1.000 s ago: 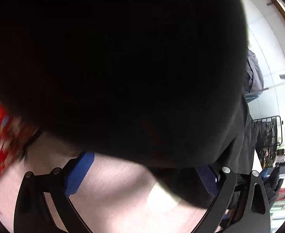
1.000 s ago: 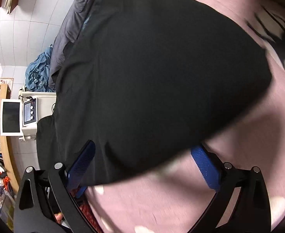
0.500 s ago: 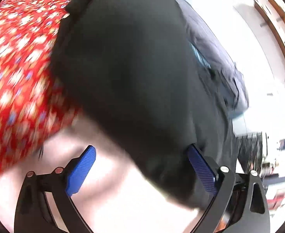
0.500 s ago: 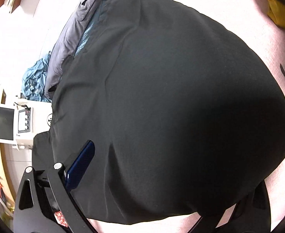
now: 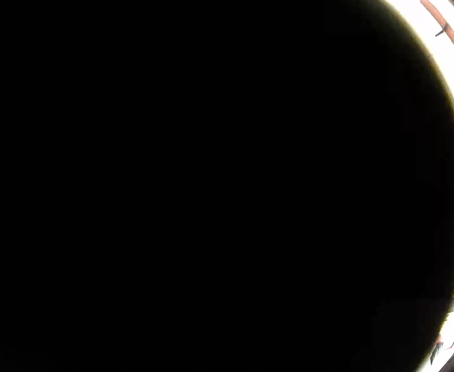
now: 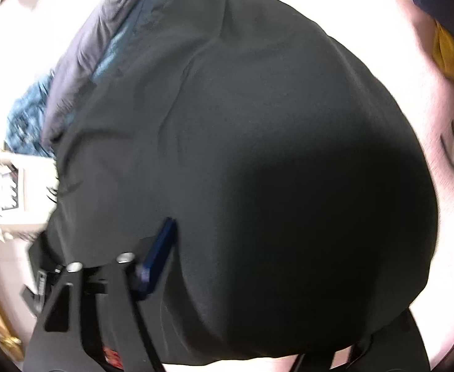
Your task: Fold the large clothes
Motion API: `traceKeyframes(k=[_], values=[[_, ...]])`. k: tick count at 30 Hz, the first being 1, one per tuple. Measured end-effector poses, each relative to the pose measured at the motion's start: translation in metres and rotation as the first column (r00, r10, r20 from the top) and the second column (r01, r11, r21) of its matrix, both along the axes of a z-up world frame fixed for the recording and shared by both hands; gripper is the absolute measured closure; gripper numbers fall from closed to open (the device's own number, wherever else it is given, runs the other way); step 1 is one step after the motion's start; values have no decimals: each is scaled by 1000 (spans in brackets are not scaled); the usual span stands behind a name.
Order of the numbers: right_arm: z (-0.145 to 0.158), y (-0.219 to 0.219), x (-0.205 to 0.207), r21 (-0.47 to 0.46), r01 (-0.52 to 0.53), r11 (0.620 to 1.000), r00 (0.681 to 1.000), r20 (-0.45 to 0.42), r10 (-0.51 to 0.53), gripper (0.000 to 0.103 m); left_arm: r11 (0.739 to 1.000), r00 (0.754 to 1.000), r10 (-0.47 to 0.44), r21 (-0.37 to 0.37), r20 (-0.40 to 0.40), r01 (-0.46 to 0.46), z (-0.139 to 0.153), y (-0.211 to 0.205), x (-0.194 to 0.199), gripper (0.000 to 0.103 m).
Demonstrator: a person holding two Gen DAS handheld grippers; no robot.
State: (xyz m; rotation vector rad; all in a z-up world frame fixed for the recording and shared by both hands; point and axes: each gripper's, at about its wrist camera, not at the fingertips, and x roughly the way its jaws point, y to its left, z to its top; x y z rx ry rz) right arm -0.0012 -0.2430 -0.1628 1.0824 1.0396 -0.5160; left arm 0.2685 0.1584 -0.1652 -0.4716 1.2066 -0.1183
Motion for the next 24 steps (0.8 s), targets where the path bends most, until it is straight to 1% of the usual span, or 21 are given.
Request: traceKeyframes(k=[1,2,3,4,6,8,9,11,12,13,14,15,16,17,18,19,20,22,23,24], values=[[2,1,1,-11,-21,1000,1000,-5,21,60,1000,1000,-6,-16,-7,6,1,3,-1,43],[5,3,5,-25,-49,999,999,-12,48,64,999,1000,-13,-39,-16,12,2,6,-2,53],[7,4,8,-38,-67,997,998,-19,66,75,999,999,-21,-50,-30,20,3,8,-3,69],[12,5,12,-50,-93,994,995,-25,92,83,998,999,-32,-58,-37,30,4,7,-4,78],[23,8,19,-82,-139,987,990,-50,135,89,997,997,-62,-41,-34,61,13,2,-6,87],[41,12,29,-147,-207,967,978,-71,198,92,995,995,-94,11,-21,94,29,-8,-7,90],[54,15,35,-195,-246,949,969,-76,236,93,994,994,-105,32,-12,106,37,-13,-8,91],[84,21,44,-307,-319,897,948,-87,307,94,986,990,-138,92,16,136,58,-26,-10,93],[99,26,47,-374,-354,858,935,-105,340,94,981,987,-158,121,37,153,69,-33,-11,93],[116,31,51,-447,-388,806,920,-129,371,94,970,979,-192,166,72,178,86,-44,-13,94],[138,39,56,-541,-425,726,900,-162,405,95,959,968,-226,202,108,201,103,-54,-15,94],[154,45,60,-602,-441,665,888,-186,421,95,949,957,-255,223,136,221,116,-64,-17,94],[176,51,63,-667,-453,592,876,-209,435,95,936,938,-298,247,175,251,135,-78,-21,95],[189,51,66,-691,-450,565,874,-213,436,95,928,923,-326,256,203,271,148,-88,-26,95],[209,50,65,-725,-438,532,876,-211,434,96,915,896,-369,265,246,304,170,-102,-30,95],[235,48,63,-763,-415,497,883,-204,423,96,905,870,-402,267,284,331,190,-115,-35,95],[252,45,59,-785,-397,476,887,-197,417,96,896,840,-432,260,329,359,212,-128,-40,95],[293,39,46,-840,-350,414,900,-180,396,96,881,787,-472,236,397,410,251,-149,-51,95],[323,32,33,-871,-312,379,912,-162,377,96,871,755,-491,218,435,441,274,-164,-56,95],[340,27,23,-885,-288,365,920,-150,362,96,862,731,-502,201,463,465,289,-174,-62,95]])
